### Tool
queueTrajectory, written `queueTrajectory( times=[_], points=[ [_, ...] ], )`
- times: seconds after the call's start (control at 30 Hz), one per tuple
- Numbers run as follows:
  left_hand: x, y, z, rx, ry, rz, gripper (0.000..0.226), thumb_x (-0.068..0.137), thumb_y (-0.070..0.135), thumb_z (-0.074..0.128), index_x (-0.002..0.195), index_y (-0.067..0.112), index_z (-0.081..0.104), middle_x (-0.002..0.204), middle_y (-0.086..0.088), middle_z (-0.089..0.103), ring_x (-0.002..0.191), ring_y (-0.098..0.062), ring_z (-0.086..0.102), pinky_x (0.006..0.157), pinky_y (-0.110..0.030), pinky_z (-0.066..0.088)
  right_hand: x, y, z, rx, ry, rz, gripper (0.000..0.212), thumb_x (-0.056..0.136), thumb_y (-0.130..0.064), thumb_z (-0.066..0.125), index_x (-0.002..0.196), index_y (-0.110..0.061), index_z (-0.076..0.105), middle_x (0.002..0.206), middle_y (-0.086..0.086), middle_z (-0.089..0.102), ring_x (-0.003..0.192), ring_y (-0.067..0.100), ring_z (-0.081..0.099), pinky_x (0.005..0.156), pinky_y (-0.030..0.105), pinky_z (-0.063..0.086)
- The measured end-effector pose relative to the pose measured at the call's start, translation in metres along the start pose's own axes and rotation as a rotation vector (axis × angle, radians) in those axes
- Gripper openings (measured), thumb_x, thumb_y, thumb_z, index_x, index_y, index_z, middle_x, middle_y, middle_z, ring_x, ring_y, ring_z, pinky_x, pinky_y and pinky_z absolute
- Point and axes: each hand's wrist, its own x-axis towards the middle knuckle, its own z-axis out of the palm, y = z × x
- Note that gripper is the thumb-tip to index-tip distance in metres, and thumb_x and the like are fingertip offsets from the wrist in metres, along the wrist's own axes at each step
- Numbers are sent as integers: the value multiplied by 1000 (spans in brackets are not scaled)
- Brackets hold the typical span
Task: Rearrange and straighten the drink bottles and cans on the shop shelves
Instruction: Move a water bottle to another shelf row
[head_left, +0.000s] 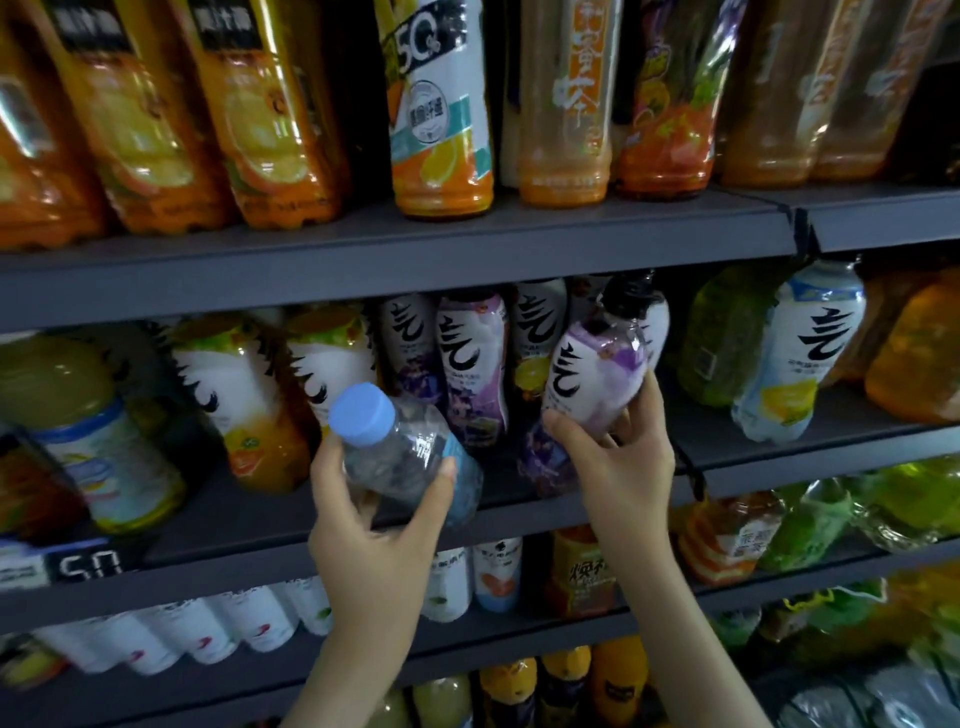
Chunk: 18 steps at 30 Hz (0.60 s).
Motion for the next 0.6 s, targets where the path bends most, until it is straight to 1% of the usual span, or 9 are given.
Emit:
queueTrajectory(
  times=[0.07,0.13,0.23,0.3,0.33,0.4,0.47,0.53,0.6],
  points=[
    [2,-1,-13,23,13,-2,69,68,58,73,129,46,42,113,40,52,102,7,59,79,-12,51,-4,-2,3,7,7,17,84,76,-10,80,146,-21,36,127,-3,62,109,4,63,94,33,54],
    [4,-1,-27,58,14,19,72,69,64,67,132,41,41,112,43,51,97,14,57,75,-6,48,-11,-4,11,11,-19,15,78,75,-8,80,142,-20,42,122,-4,65,108,6,64,93,35,55],
    [10,-3,-47,138,11,25,73,69,56,66,133,40,37,111,50,48,92,23,53,70,-1,45,-19,-5,33,-5,-124,8,74,74,-5,80,138,-18,46,119,-3,67,107,8,65,93,34,54],
    [16,-7,-57,162,22,17,78,69,59,65,137,35,36,111,50,48,91,23,53,71,-2,47,-20,-3,52,-50,-205,2,72,74,-7,81,136,-22,47,115,-7,68,106,6,65,92,29,54],
    [19,-9,-62,166,30,10,79,69,59,65,137,34,36,111,49,48,93,21,54,73,-5,49,-20,-1,62,-90,-230,-2,73,74,-11,81,137,-23,46,118,-7,66,108,6,63,94,28,53],
    [24,-12,-71,187,48,-5,78,68,58,66,137,33,40,116,41,52,101,14,57,80,-17,53,-17,3,79,-199,-245,-31,84,74,-24,82,145,-24,38,134,-3,56,123,11,54,101,34,49],
    [26,-11,-78,202,57,-24,78,68,60,66,137,33,42,123,26,56,110,3,58,87,-30,54,-13,5,91,-325,-242,-65,92,76,-27,80,151,-21,26,143,3,42,132,17,43,105,40,44],
    [29,-9,-85,220,38,-29,76,68,65,65,137,38,43,125,19,56,112,1,57,87,-27,53,-13,4,99,-397,-240,-58,96,78,-26,78,153,-17,19,144,7,36,132,20,40,106,37,42],
    [31,-6,-90,247,13,-34,76,68,62,65,137,37,43,123,14,58,108,5,56,83,-16,51,-17,3,102,-480,-204,-81,97,76,-25,80,152,-12,20,139,10,38,127,24,39,103,29,38]
  ],
)
